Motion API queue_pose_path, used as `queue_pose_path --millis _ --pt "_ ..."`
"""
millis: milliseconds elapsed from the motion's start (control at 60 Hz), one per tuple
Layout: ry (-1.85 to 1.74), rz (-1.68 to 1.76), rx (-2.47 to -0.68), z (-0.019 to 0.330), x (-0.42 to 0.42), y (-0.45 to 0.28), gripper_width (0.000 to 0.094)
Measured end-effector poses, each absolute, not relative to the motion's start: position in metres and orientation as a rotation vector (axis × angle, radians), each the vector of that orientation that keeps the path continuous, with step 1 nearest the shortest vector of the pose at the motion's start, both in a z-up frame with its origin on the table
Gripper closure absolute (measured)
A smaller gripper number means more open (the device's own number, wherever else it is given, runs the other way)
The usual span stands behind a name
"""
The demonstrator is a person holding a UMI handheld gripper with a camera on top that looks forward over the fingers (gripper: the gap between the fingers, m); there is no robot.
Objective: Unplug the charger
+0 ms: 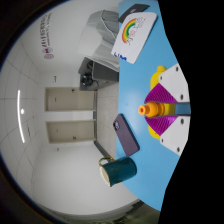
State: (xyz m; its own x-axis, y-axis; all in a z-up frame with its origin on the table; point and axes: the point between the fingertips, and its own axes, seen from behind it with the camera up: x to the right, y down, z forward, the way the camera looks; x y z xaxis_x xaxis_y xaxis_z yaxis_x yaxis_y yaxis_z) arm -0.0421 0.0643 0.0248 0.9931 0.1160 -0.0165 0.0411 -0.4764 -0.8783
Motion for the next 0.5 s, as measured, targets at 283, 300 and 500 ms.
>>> queue_pose_path --millis 283,300,500 --pt "-0.166 0.152 -1.758 0.192 -0.019 0.065 0.0877" --pt "-0.161 0.159 -1.744 0.203 -0.013 0.064 0.0879" --pt "-0.079 0.144 -1.812 0.195 0.089 0.054 0.0879"
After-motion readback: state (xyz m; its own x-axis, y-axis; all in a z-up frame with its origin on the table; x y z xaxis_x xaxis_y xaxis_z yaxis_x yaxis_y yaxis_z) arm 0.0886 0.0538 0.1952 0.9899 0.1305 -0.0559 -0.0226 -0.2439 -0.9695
